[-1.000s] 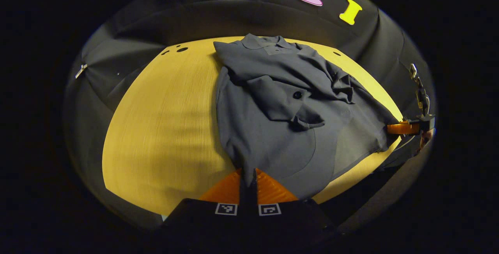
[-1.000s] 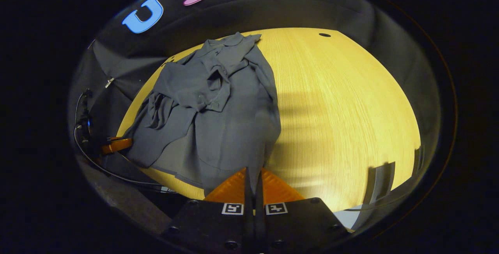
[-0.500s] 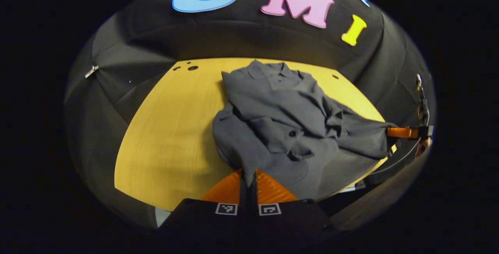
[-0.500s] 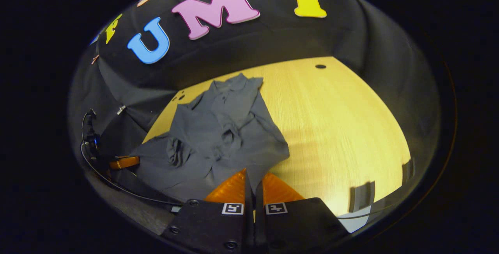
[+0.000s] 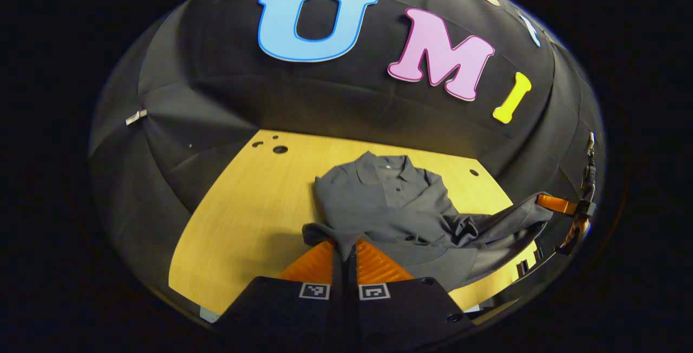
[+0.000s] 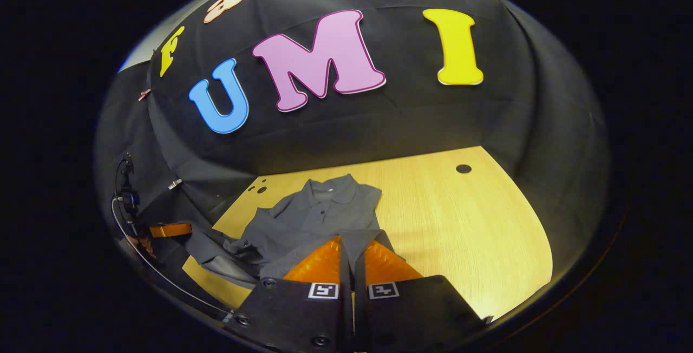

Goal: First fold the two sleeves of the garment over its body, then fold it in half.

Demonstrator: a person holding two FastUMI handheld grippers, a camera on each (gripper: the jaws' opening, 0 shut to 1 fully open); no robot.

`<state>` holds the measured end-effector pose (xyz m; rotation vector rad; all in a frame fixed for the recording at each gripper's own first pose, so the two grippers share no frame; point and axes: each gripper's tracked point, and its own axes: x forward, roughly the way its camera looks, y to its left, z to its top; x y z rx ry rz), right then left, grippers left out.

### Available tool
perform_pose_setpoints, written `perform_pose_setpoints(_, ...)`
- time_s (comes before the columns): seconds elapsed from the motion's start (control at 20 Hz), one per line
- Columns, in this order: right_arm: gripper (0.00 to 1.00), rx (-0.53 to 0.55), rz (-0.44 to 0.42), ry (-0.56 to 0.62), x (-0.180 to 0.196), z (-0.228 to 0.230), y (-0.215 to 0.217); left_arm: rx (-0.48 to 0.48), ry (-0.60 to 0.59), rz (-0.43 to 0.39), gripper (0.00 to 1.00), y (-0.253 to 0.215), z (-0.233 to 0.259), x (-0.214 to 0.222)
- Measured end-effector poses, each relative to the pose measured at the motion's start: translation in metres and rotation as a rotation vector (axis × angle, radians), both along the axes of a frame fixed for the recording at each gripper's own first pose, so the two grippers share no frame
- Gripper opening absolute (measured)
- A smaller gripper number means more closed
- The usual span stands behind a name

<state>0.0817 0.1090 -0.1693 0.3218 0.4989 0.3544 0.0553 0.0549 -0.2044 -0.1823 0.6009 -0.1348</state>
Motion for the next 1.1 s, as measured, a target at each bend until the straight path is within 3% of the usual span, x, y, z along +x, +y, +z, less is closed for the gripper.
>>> perform_pose_setpoints(0.3,0.05,-0.028,-0.004,-0.053,0.077,0.004,0.007,0.023,-0.044,0.044,0.05,0.004,0.002,0.082)
perform_pose_setpoints(0.35,0.05,-0.025,-0.009,-0.053,0.090,0.001,0.008,0.025,-0.044,0.053,0.02,0.005,0.000,0.095)
perform_pose_setpoints(0.45,0.05,-0.020,-0.022,-0.044,0.114,-0.008,0.009,0.036,-0.039,0.068,0.05,0.008,-0.008,0.118)
perform_pose_setpoints(0.85,0.05,-0.038,-0.005,0.022,0.200,-0.073,0.026,0.117,0.030,0.112,0.05,0.014,-0.065,0.195)
perform_pose_setpoints(1.1,0.06,-0.062,0.007,0.069,0.234,-0.124,0.032,0.158,0.055,0.115,0.05,0.008,-0.097,0.228)
